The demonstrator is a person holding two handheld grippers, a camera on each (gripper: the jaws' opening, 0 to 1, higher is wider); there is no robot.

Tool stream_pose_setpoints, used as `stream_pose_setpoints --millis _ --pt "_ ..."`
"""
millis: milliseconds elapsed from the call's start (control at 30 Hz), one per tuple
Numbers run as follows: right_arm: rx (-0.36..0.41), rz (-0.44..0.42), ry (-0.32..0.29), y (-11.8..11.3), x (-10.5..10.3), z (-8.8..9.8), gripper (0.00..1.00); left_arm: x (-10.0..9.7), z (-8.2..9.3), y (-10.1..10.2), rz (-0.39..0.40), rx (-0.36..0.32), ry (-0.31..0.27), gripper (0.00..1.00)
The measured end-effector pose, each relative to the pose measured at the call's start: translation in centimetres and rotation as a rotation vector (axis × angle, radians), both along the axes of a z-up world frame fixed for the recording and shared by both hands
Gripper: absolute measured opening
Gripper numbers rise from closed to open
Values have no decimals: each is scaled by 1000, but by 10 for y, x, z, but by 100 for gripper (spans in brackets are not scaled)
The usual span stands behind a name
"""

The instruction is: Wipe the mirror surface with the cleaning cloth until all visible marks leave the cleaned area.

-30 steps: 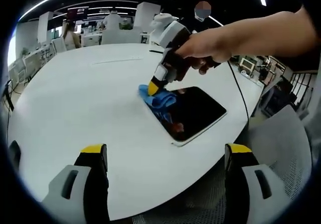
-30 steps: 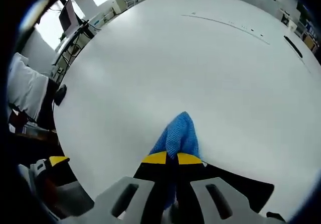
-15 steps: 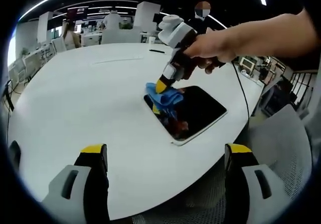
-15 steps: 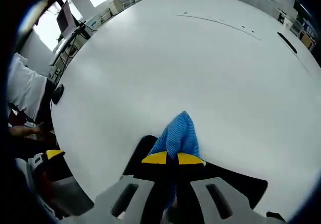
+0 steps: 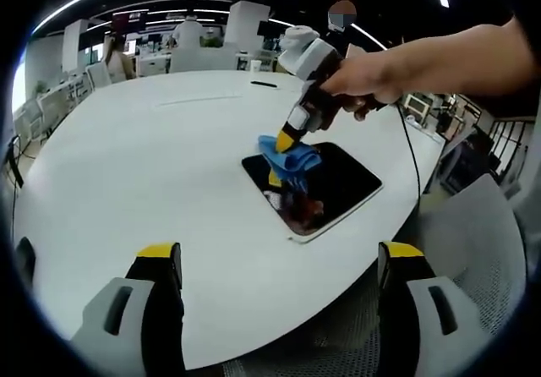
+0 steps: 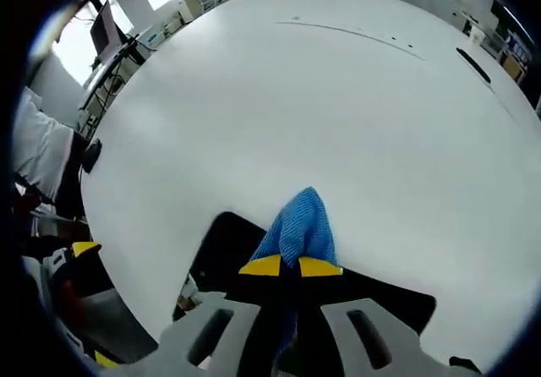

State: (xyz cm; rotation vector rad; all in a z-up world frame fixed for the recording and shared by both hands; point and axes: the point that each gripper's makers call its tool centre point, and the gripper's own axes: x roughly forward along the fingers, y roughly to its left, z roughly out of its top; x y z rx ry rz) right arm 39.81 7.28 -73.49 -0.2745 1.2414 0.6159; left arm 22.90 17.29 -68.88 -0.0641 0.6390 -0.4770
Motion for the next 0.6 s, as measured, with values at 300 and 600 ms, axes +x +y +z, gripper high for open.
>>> stream_pose_setpoints --millis 300,600 --pt "-7 -20 -13 -2 3 -3 0 0 1 0 0 3 1 95" --pt "-7 -44 -15 -4 -14 -2 0 0 1 -1 -3 0 -2 95"
